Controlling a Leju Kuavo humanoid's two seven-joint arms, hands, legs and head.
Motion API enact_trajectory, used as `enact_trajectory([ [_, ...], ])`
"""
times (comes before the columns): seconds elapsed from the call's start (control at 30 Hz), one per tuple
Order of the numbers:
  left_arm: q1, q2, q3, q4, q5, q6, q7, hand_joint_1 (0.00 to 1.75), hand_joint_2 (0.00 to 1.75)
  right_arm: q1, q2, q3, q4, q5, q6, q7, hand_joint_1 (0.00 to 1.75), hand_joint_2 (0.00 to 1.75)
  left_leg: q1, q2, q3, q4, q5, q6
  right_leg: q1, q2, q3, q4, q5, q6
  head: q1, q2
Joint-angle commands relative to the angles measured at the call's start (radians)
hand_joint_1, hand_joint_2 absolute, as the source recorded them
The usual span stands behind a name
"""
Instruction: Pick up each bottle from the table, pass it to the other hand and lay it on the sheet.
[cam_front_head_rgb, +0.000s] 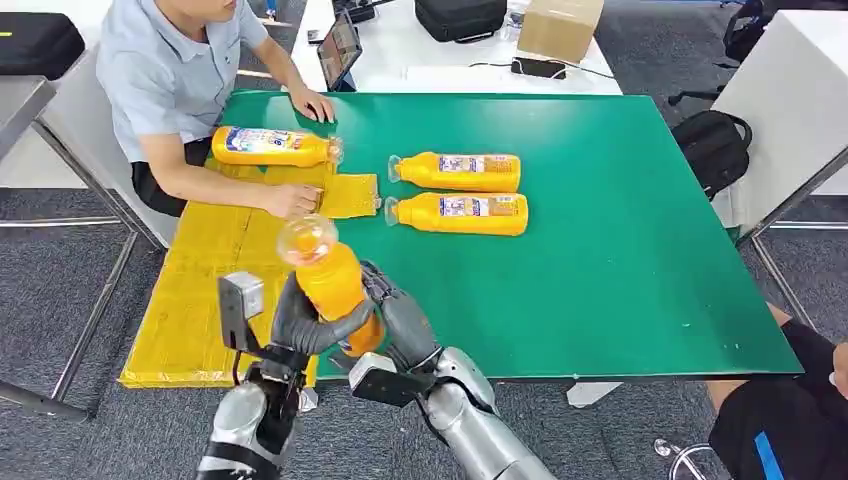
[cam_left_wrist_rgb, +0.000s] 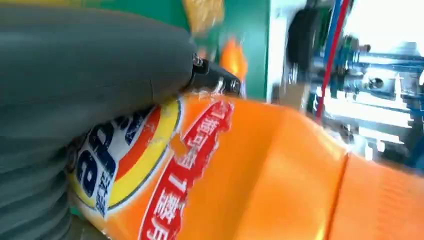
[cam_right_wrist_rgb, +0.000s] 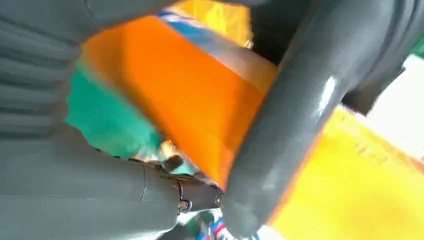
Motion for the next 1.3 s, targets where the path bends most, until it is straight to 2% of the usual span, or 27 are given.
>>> enact_trajectory([
  [0.03, -0.322, 0.075, 0.336, 0.260, -0.381, 0.139, 0.086, 1.75, 1.75, 0.036, -0.072, 0.301, -0.253, 0.123, -0.043, -0.047, 0.00, 0.00, 0.000, 0.001, 0.001, -0.001, 0.000, 0.001, 0.000, 0.000, 0.000, 0.001, 0.000, -0.003, 0.000, 0.000],
  [0.07, -0.340, 0.088, 0.343, 0.270, -0.419, 0.149, 0.080, 1.75, 1.75, 0.037, -0.072, 0.305, -0.261, 0.107, -0.038, -0.047, 0.00, 0.00, 0.000, 0.001, 0.000, 0.000, 0.000, 0.001, 0.000, 0.001, -0.001, 0.001, 0.001, -0.003, 0.003, 0.000],
  [0.13, -0.369, 0.101, 0.350, 0.291, -0.457, 0.131, 0.079, 1.75, 1.75, 0.029, -0.077, 0.317, -0.254, 0.093, -0.041, -0.047, 0.00, 0.00, 0.001, 0.010, 0.004, -0.002, 0.000, -0.001, 0.002, 0.006, -0.001, 0.001, 0.003, -0.004, 0.002, 0.000],
  [0.17, -0.380, 0.108, 0.336, 0.297, -0.482, 0.124, 0.067, 1.75, 1.75, 0.024, -0.081, 0.323, -0.248, 0.087, -0.052, -0.047, 0.00, 0.00, 0.000, 0.007, 0.003, -0.002, 0.001, -0.001, 0.001, 0.003, -0.002, 0.002, 0.003, -0.007, -0.005, 0.000],
  [0.27, -0.408, 0.139, 0.267, 0.322, -0.594, 0.132, 0.071, 1.75, 1.75, 0.017, -0.093, 0.338, -0.242, 0.047, -0.056, -0.047, 0.00, 0.00, 0.000, -0.005, -0.003, 0.000, 0.004, -0.001, 0.001, -0.006, -0.006, 0.005, 0.001, -0.005, -0.003, 0.000],
  [0.47, -0.433, 0.151, 0.244, 0.354, -0.645, 0.146, 0.077, 1.75, 1.75, 0.012, -0.101, 0.351, -0.243, 0.023, -0.059, -0.047, 0.00, 0.00, 0.000, -0.002, -0.005, 0.000, 0.005, -0.002, 0.000, -0.005, -0.008, 0.005, 0.002, -0.005, -0.003, 0.000],
  [0.5, -0.452, 0.185, 0.191, 0.386, -0.745, 0.180, 0.087, 1.75, 1.75, 0.008, -0.110, 0.368, -0.255, -0.001, -0.053, -0.047, 0.00, 0.00, 0.000, -0.002, -0.003, 0.000, 0.004, -0.002, 0.000, -0.005, -0.006, 0.005, 0.002, -0.006, -0.002, 0.000],
  [0.6, -0.525, 0.219, 0.155, 0.493, -0.852, 0.196, 0.122, 1.75, 1.75, 0.001, -0.118, 0.390, -0.258, -0.032, -0.048, -0.047, 0.00, 0.00, 0.000, -0.004, -0.004, 0.001, 0.004, -0.002, 0.000, -0.006, -0.007, 0.006, 0.002, -0.005, -0.003, 0.000],
  [0.67, -0.576, 0.251, 0.096, 0.602, -0.967, 0.214, 0.153, 1.75, 1.75, -0.006, -0.124, 0.406, -0.263, -0.060, -0.045, -0.047, 0.00, 0.00, 0.000, -0.004, -0.004, 0.000, 0.005, -0.002, 0.001, -0.006, -0.007, 0.006, 0.002, -0.006, -0.003, 0.000],
  [0.7, -0.609, 0.280, 0.022, 0.693, -1.078, 0.226, 0.175, 1.75, 1.75, -0.013, -0.129, 0.418, -0.259, -0.072, -0.045, -0.047, 0.00, 0.00, 0.000, -0.003, -0.005, 0.000, 0.005, -0.002, 0.000, -0.005, -0.008, 0.006, 0.002, -0.005, -0.003, 0.000],
  [0.77, -0.652, 0.292, -0.036, 0.833, -1.166, 0.220, 0.200, 1.75, 1.75, -0.024, -0.131, 0.432, -0.250, -0.088, -0.047, -0.047, 0.00, 0.00, 0.000, -0.005, -0.004, 0.000, 0.005, -0.002, 0.000, -0.007, -0.007, 0.006, 0.002, -0.005, -0.003, 0.000],
  [0.9, -0.664, 0.304, -0.072, 0.983, -1.202, 0.157, 0.191, 1.75, 1.75, -0.042, -0.138, 0.471, -0.232, -0.129, -0.047, -0.047, 0.00, 0.00, 0.000, -0.002, -0.002, -0.001, 0.005, -0.002, 0.000, -0.005, -0.007, 0.006, 0.002, -0.005, -0.002, 0.000],
  [1.3, -0.647, 0.301, -0.091, 1.014, -1.214, 0.134, 0.192, 1.75, 1.75, -0.053, -0.136, 0.499, -0.214, -0.158, -0.050, -0.047, 0.00, 0.00, 0.001, 0.001, -0.004, 0.000, 0.004, -0.002, 0.001, -0.002, -0.008, 0.007, 0.002, -0.005, -0.003, 0.000],
])
